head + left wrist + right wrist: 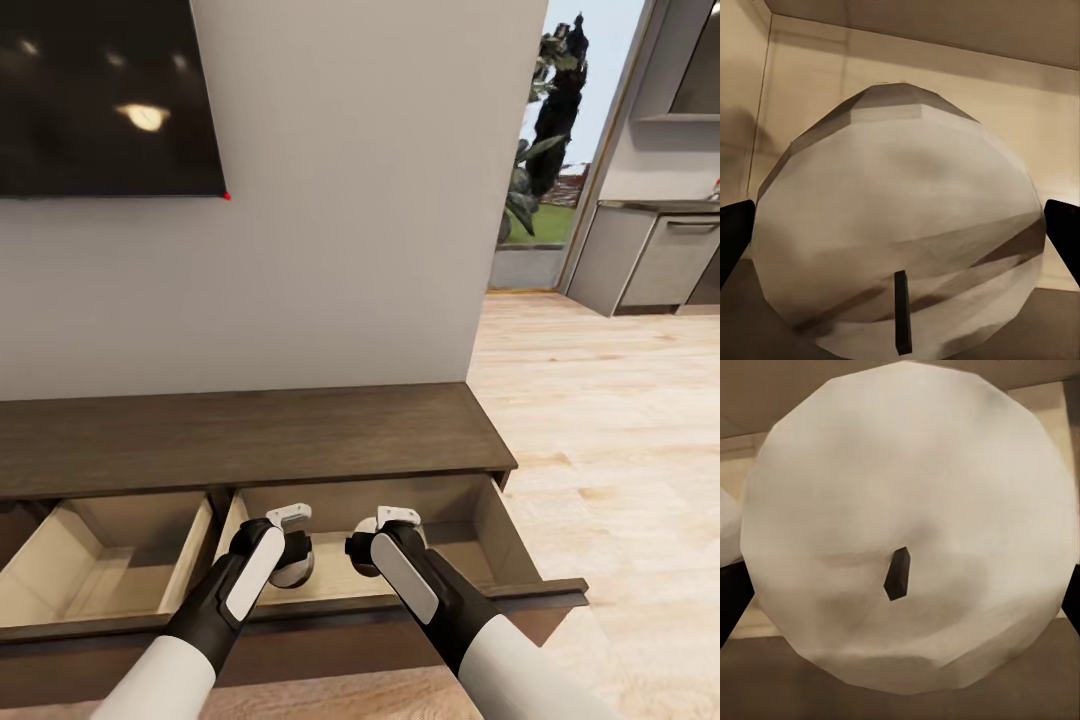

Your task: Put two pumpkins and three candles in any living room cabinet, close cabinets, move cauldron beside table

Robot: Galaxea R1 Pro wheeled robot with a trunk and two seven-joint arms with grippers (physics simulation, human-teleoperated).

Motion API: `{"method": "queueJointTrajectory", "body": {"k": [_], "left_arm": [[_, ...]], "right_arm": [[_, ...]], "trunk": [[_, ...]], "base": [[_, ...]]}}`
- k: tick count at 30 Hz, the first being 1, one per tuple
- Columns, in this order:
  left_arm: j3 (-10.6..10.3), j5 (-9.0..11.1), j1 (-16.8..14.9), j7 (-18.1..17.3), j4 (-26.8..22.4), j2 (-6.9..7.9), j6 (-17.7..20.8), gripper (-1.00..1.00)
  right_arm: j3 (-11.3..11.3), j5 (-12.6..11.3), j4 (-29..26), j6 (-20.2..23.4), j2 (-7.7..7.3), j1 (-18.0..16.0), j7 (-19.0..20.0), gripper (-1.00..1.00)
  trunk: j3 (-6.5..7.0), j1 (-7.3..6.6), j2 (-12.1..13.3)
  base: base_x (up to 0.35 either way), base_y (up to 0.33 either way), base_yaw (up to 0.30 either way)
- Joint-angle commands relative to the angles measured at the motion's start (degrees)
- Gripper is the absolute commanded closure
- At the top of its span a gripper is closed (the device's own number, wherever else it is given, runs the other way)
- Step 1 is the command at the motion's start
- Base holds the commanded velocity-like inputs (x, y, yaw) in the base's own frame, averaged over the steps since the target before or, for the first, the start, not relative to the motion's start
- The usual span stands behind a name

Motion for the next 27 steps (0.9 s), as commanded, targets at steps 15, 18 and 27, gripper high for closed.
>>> {"method": "queueJointTrajectory", "body": {"k": [15,18,27], "left_arm": [[-0.04,0.78,-0.04,0.58,0.01,-0.05,0.02,1.00],[-0.04,0.80,-0.04,0.58,-0.05,-0.05,0.02,1.00],[-0.04,0.81,-0.04,0.58,-0.07,-0.05,0.02,1.00]], "right_arm": [[0.10,-0.40,-0.06,0.03,0.00,-0.06,-0.45,1.00],[0.10,-0.40,-0.06,0.03,0.00,-0.06,-0.45,1.00],[0.10,-0.40,-0.09,0.03,0.00,-0.06,-0.45,1.00]], "trunk": [[-2.05,0.21,-0.15],[-2.05,0.21,-0.15],[-2.50,0.27,-0.18]], "base": [[0.000,0.000,0.000],[0.000,0.000,0.000],[0.000,0.000,0.000]]}}
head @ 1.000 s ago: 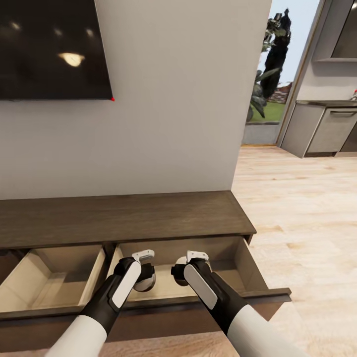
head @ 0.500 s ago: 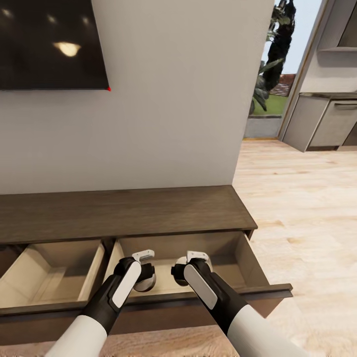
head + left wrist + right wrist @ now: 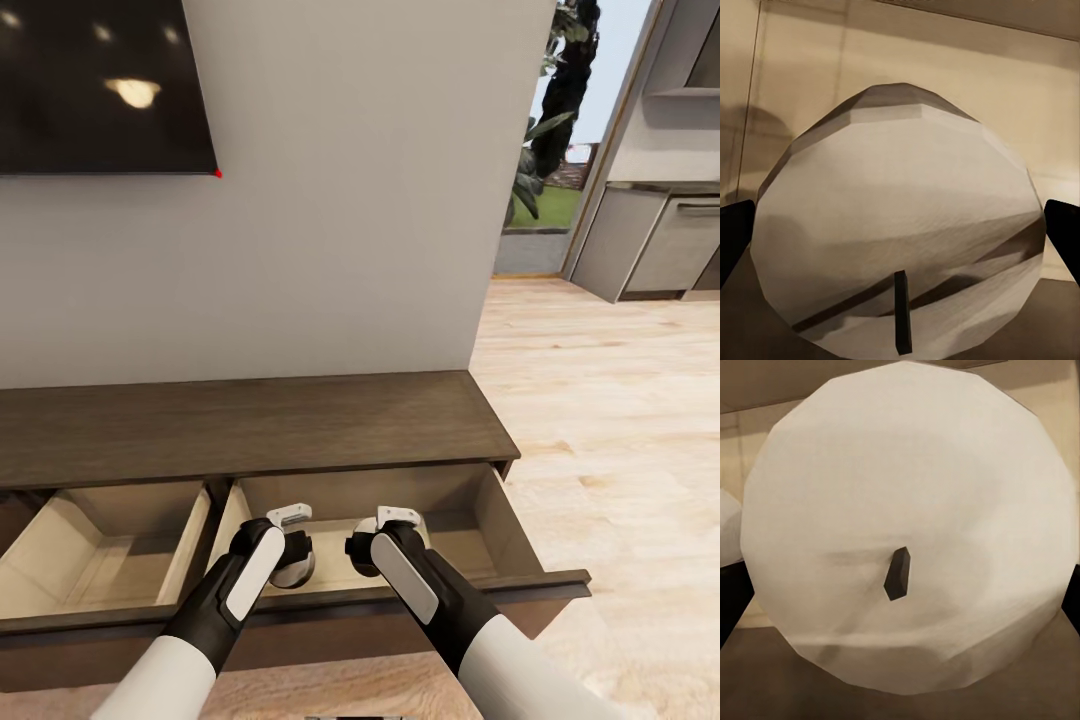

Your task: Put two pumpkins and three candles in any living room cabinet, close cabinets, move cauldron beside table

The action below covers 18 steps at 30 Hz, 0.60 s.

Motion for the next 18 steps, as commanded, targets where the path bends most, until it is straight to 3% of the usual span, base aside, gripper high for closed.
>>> {"method": "queueJointTrajectory", "body": {"k": [1,11,12,13,14,18], "left_arm": [[-0.11,0.57,-0.03,0.58,-0.07,0.02,0.05,1.00],[-0.07,0.57,-0.03,0.58,-0.12,0.10,0.05,1.00],[-0.05,0.57,-0.03,0.58,-0.14,0.11,0.05,-1.00],[-0.05,0.57,-0.03,0.58,-0.14,0.11,0.05,-1.00],[-0.07,0.57,-0.03,0.58,-0.15,0.11,0.05,-1.00],[-0.10,0.57,-0.03,0.58,-0.15,0.11,0.05,-1.00]], "right_arm": [[0.08,-0.41,-0.04,0.08,0.00,-0.05,-0.45,1.00],[0.08,-0.41,-0.08,0.08,0.00,-0.05,-0.45,1.00],[0.08,-0.41,-0.06,0.08,0.00,-0.05,-0.45,1.00],[0.08,-0.41,-0.08,0.08,0.00,-0.05,-0.45,1.00],[0.08,-0.41,-0.08,0.08,0.00,-0.05,-0.45,-1.00],[0.08,-0.41,-0.11,0.08,0.00,-0.05,-0.45,-1.00]], "trunk": [[-0.05,-0.01,-0.02],[-0.05,-0.01,-0.02],[-0.05,-0.01,-0.02],[-0.05,-0.01,-0.02],[-0.05,-0.01,-0.02],[-0.05,-0.01,-0.02]], "base": [[0.000,0.000,0.000],[0.000,0.000,0.000],[0.000,0.000,0.000],[0.000,0.000,0.000],[0.000,0.000,0.000],[0.000,0.000,0.000]]}}
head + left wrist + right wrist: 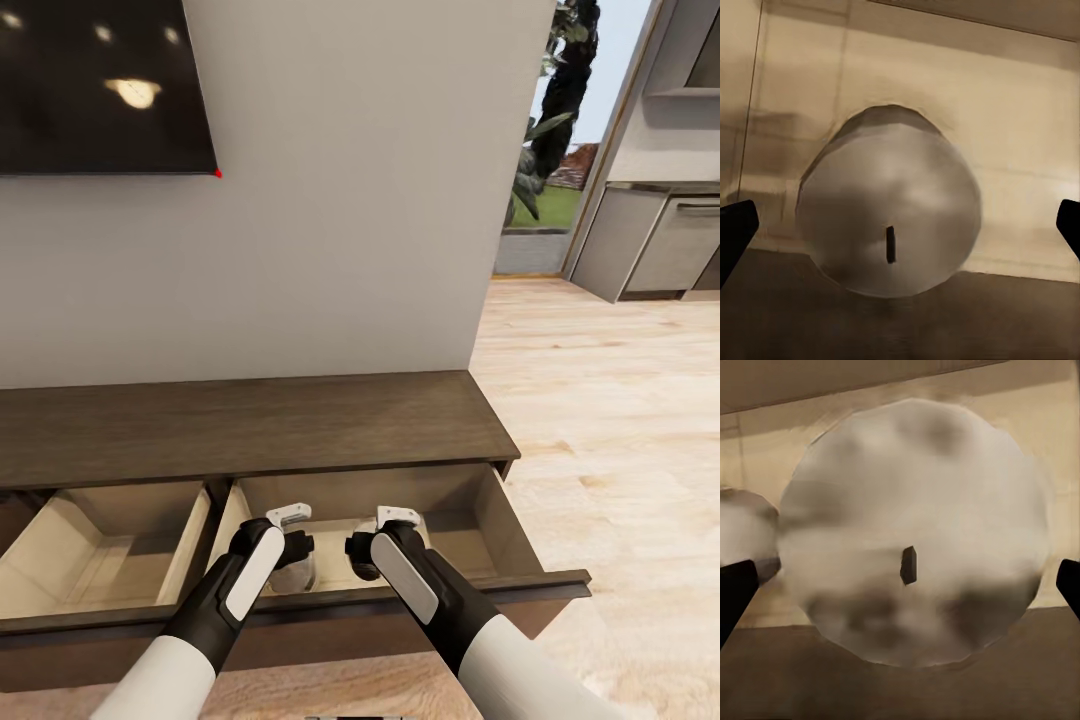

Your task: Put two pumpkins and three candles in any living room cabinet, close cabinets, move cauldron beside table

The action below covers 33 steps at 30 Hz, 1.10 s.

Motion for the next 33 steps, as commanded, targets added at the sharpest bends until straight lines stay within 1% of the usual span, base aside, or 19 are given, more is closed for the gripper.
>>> {"method": "queueJointTrajectory", "body": {"k": [1,18,30,33], "left_arm": [[-0.11,0.63,-0.03,0.59,-0.06,0.02,0.05,-1.00],[-0.11,0.76,-0.03,0.59,-0.15,-0.04,0.12,-1.00],[-0.06,0.86,-0.03,0.45,-0.15,-0.06,0.33,-1.00],[0.01,0.92,-0.05,0.42,-0.15,-0.07,0.38,-1.00]], "right_arm": [[0.09,-0.40,-0.05,0.10,0.00,-0.05,-0.49,-1.00],[0.09,-0.40,0.03,-0.67,0.00,-0.05,-0.41,-1.00],[0.09,-0.40,0.03,-0.69,0.00,-0.05,-0.41,-1.00],[0.09,-0.40,0.03,-0.69,0.00,-0.05,-0.40,-1.00]], "trunk": [[-0.05,-0.01,-0.02],[-0.05,-0.01,-0.02],[2.61,-0.32,0.14],[3.14,-0.98,1.34]], "base": [[0.000,0.000,0.000],[0.000,0.000,0.000],[0.000,0.000,0.000],[0.000,0.000,0.000]]}}
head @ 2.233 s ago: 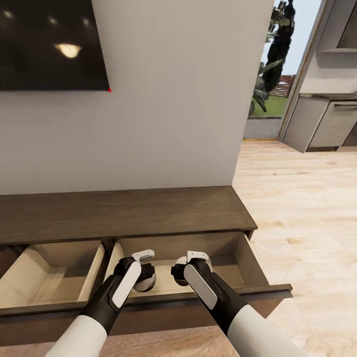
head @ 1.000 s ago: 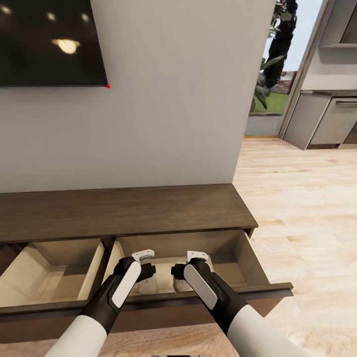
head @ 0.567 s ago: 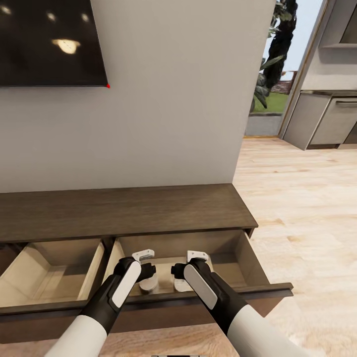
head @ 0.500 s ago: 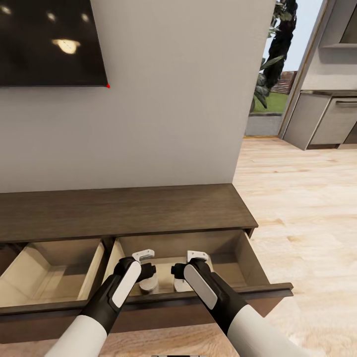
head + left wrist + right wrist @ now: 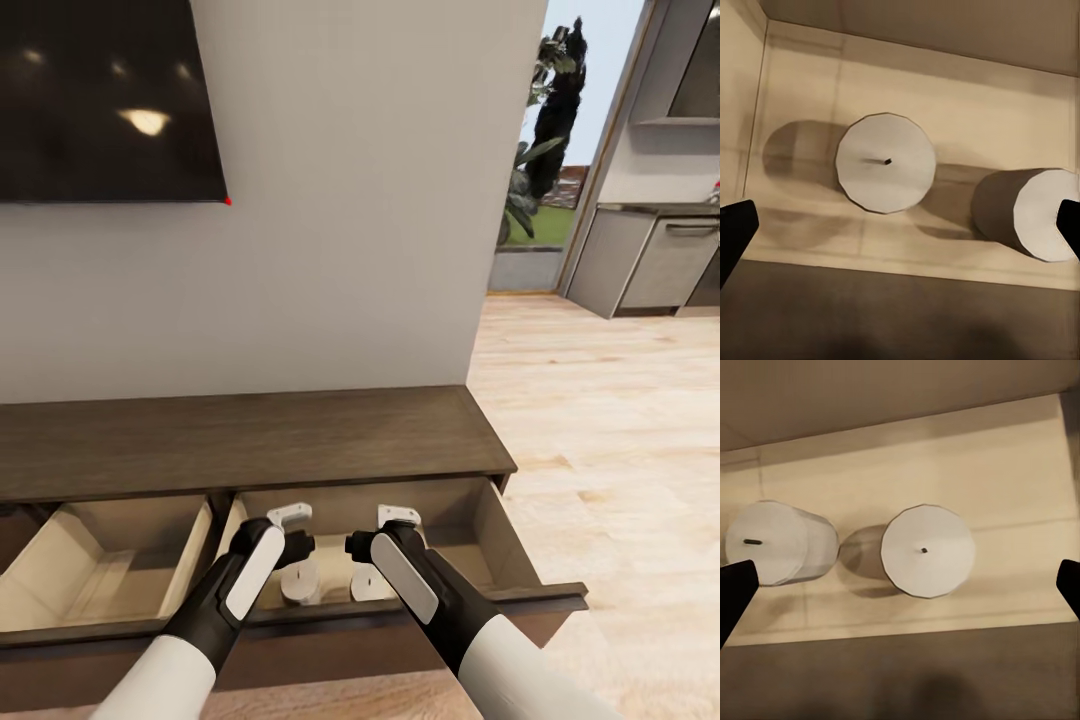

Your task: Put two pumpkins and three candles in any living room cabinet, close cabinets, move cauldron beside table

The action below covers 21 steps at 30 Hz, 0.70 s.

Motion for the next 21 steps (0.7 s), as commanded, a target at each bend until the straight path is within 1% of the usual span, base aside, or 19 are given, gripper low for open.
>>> {"method": "queueJointTrajectory", "body": {"k": [1,16,21], "left_arm": [[-0.08,0.62,-0.06,0.58,-0.06,0.02,0.06,-1.00],[0.22,0.72,-0.36,0.49,-0.14,0.02,0.71,-1.00],[0.27,1.00,-0.36,0.49,-0.39,0.10,2.28,-1.00]], "right_arm": [[0.08,-0.39,-0.05,0.11,0.00,-0.05,-0.49,-1.00],[0.08,-0.42,-0.09,0.14,0.00,-0.05,-0.55,-1.00],[0.02,-0.85,-0.10,0.57,0.00,-0.05,-0.62,-1.00]], "trunk": [[0.13,-0.24,0.39],[2.82,-3.53,6.41],[3.72,-4.63,8.41]], "base": [[0.000,0.000,0.000],[0.000,0.000,0.000],[0.000,0.000,0.000]]}}
